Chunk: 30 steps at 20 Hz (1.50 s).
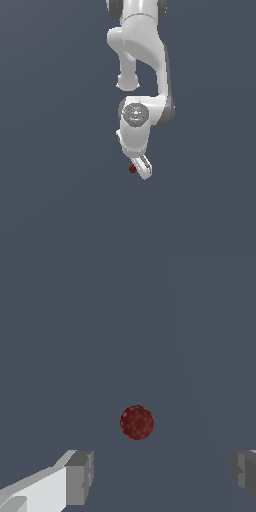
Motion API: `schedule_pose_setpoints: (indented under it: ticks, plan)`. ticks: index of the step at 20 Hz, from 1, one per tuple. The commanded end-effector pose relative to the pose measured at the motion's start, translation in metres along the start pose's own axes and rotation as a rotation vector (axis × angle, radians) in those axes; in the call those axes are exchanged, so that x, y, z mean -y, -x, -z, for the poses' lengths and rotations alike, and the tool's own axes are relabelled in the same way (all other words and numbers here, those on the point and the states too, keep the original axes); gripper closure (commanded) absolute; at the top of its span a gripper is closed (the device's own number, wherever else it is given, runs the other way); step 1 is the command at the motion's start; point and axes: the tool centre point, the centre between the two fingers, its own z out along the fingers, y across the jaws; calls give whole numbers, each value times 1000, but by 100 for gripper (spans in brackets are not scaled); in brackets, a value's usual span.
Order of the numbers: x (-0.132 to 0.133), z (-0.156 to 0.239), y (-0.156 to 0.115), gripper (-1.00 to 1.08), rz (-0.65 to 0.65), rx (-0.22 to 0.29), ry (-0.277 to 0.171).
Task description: Pick up the object and move it to a goal position.
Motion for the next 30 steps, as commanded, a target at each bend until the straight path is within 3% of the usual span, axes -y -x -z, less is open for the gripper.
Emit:
schedule_pose_setpoints:
  ticks: [1,12,21,30]
  plan:
    - [3,-5,-2,-92,-60,-2,0]
    - [10,-16,-6,-92,-204,-9,-2]
    - [10,-23,-6,-92,-211,-9,-2]
    - [9,-64,-6,-92,-215,-9,-2]
